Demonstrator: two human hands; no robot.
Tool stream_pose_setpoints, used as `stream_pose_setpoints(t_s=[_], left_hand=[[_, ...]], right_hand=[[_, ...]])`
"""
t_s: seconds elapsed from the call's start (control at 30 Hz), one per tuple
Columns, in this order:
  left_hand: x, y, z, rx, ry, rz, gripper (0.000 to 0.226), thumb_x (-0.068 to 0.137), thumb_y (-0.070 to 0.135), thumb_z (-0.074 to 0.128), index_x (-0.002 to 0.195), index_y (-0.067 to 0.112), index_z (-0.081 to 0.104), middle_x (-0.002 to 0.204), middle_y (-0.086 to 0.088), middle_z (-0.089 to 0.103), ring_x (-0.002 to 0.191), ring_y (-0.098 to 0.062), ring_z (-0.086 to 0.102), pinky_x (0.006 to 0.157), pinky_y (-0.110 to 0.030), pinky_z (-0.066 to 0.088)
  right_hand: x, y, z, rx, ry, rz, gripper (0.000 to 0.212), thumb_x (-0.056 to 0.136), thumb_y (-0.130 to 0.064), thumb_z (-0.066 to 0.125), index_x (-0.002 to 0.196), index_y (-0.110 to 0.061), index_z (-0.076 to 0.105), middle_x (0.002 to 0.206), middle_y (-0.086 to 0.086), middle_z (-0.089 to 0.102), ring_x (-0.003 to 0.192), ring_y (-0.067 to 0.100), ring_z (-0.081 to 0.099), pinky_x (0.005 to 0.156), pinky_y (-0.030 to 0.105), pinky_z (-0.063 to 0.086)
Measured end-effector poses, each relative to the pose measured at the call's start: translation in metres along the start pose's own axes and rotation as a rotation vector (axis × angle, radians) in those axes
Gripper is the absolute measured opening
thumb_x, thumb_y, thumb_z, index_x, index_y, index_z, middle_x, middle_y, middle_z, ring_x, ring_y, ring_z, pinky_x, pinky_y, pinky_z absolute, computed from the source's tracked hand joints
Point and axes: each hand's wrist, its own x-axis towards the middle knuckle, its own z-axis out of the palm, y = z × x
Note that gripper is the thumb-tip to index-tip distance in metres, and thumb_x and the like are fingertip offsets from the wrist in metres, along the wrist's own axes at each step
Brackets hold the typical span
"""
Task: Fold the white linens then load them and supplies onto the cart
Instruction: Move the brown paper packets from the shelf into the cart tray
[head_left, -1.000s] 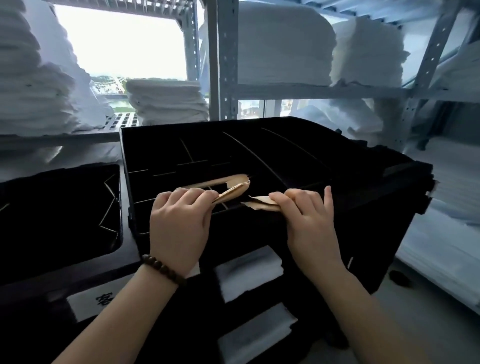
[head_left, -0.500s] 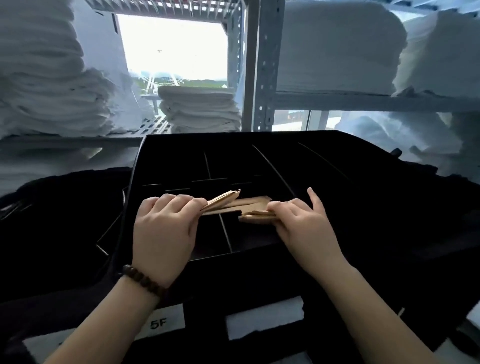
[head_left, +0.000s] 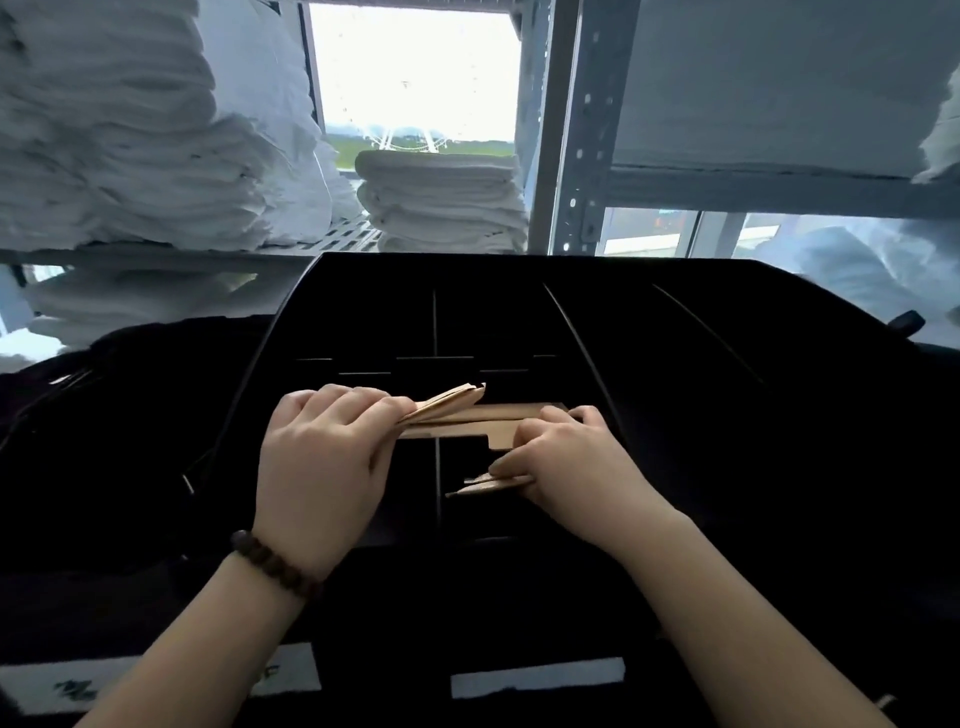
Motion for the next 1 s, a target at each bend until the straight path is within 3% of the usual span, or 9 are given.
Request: stream_pose_setpoints(t_s=[0.13,0.33,0.43,0.5,0.57,0.67,0.77,0.9,1.0], left_hand=[[0.001,0.001,0.001,-0.019,-0.027,0.009,0.024,0.088,0.026,0.053,0.094,0.019,0.075,0.091,0.006,0.072,0.084,-0.023,0.066,0.079,-0.039,0.044],[-0.002,-0.003,-0.002,-0.018,-0.070,0.009,0.019,0.084,0.023,0.059,0.094,0.020,0.075,0.092,0.005,0.072,0.085,-0.023,0.067,0.079,-0.038,0.045],[-0.004,-0.004,-0.003,-0.024,-0.077,0.015,0.016,0.082,0.020,0.063,0.093,0.020,0.075,0.091,0.006,0.072,0.085,-0.022,0.067,0.078,-0.038,0.045],[-0.005,-0.005,-0.004,-0.023,-0.078,0.023,0.016,0.082,0.020,0.063,0.092,0.020,0.075,0.091,0.006,0.072,0.085,-0.022,0.067,0.078,-0.038,0.045],[-0.006,-0.006,-0.005,-0.015,-0.087,0.033,0.016,0.083,0.022,0.061,0.092,0.020,0.075,0.091,0.006,0.072,0.084,-0.022,0.066,0.078,-0.037,0.044],[-0.007,-0.009,-0.007,-0.002,-0.113,0.051,0.018,0.084,0.024,0.059,0.091,0.021,0.074,0.092,0.006,0.071,0.084,-0.022,0.066,0.078,-0.038,0.045],[-0.006,-0.011,-0.011,0.012,-0.128,0.073,0.016,0.083,0.025,0.061,0.090,0.022,0.075,0.090,0.007,0.071,0.081,-0.022,0.066,0.078,-0.039,0.044],[-0.006,-0.016,-0.019,0.016,-0.126,0.092,0.019,0.085,0.026,0.056,0.090,0.024,0.074,0.089,0.009,0.071,0.079,-0.020,0.066,0.079,-0.039,0.045],[-0.007,-0.024,-0.024,0.014,-0.118,0.096,0.022,0.087,0.027,0.053,0.089,0.023,0.075,0.088,0.008,0.071,0.078,-0.020,0.067,0.077,-0.039,0.046]], right_hand=[[0.003,0.002,-0.004,0.053,-0.159,-0.001,0.040,0.085,-0.027,0.065,0.121,-0.044,0.059,0.093,-0.017,0.038,0.112,0.011,0.043,0.103,0.043,0.027],[-0.002,0.008,-0.007,0.151,-0.242,0.034,0.038,0.083,-0.038,0.068,0.120,-0.042,0.060,0.111,-0.017,0.054,0.118,0.010,0.043,0.097,0.035,0.024],[-0.001,0.006,-0.010,0.142,-0.251,0.061,0.034,0.083,-0.041,0.069,0.117,-0.040,0.062,0.117,-0.014,0.059,0.116,0.012,0.047,0.102,0.037,0.026],[0.000,0.004,-0.016,0.127,-0.189,0.076,0.031,0.081,-0.047,0.070,0.109,-0.036,0.066,0.109,-0.014,0.061,0.109,0.011,0.050,0.104,0.039,0.032],[-0.001,0.001,-0.022,0.100,-0.005,0.085,0.034,0.077,-0.054,0.070,0.103,-0.033,0.066,0.099,-0.016,0.059,0.101,0.009,0.050,0.099,0.038,0.038],[-0.004,-0.010,-0.030,0.169,0.298,0.069,0.057,0.072,-0.054,0.074,0.121,-0.030,0.057,0.114,-0.012,0.057,0.110,0.012,0.049,0.101,0.039,0.036],[0.000,-0.029,-0.034,0.160,0.406,-0.027,0.065,0.070,-0.046,0.078,0.129,-0.028,0.056,0.122,-0.009,0.056,0.116,0.017,0.049,0.102,0.045,0.036],[0.011,-0.053,-0.031,0.134,0.399,-0.096,0.050,0.074,-0.037,0.078,0.122,-0.028,0.064,0.118,-0.009,0.062,0.117,0.018,0.052,0.105,0.053,0.033],[0.020,-0.067,-0.026,0.150,0.452,-0.152,0.021,0.082,-0.034,0.070,0.102,-0.029,0.074,0.101,-0.011,0.068,0.107,0.018,0.058,0.105,0.055,0.032]])
